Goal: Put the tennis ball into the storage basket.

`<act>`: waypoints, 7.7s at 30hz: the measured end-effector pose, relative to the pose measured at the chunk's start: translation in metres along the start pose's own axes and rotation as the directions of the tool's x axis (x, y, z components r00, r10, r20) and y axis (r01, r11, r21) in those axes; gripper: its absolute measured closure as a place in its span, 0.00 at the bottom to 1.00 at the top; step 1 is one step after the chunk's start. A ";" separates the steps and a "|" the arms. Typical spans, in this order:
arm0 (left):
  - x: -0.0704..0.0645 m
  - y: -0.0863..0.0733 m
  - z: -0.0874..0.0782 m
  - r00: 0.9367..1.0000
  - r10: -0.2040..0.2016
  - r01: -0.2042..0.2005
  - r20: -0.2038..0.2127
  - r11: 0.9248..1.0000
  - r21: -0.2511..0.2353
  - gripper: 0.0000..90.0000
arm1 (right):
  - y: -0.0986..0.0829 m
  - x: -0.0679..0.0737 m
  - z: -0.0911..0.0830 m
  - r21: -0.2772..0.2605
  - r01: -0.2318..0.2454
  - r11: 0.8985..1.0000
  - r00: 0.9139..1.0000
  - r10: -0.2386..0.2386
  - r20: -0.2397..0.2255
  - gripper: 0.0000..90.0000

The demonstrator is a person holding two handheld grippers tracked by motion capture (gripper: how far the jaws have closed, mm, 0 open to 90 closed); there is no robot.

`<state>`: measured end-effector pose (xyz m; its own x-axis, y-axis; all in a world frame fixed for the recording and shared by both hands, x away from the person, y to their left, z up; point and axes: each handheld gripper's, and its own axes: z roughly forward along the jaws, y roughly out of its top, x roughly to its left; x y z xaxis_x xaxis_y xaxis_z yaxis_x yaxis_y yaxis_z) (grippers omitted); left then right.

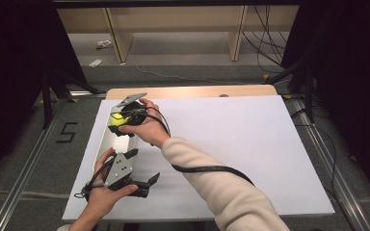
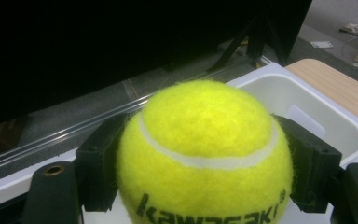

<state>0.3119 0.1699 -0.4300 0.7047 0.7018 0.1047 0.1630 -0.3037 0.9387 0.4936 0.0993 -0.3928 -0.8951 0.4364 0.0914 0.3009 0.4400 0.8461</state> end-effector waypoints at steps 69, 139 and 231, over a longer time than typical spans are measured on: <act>-0.001 -0.001 0.000 1.000 0.007 -0.007 0.008 1.000 0.002 0.00 | -0.009 0.002 0.028 0.052 0.003 0.999 1.000 -0.002 -0.022 0.29; -0.002 0.000 0.001 1.000 0.011 -0.011 0.011 1.000 0.004 0.00 | -0.017 0.008 0.043 0.108 0.045 0.993 0.999 -0.042 -0.033 0.28; -0.001 0.000 0.002 1.000 0.006 -0.006 -0.002 1.000 0.004 0.00 | -0.071 -0.060 -0.120 -0.023 -0.073 0.997 0.980 0.076 0.183 0.21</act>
<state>0.3124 0.1683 -0.4307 0.7045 0.7009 0.1112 0.1612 -0.3106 0.9368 0.4863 -0.0520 -0.3955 -0.7942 0.6049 0.0582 0.3583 0.3887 0.8489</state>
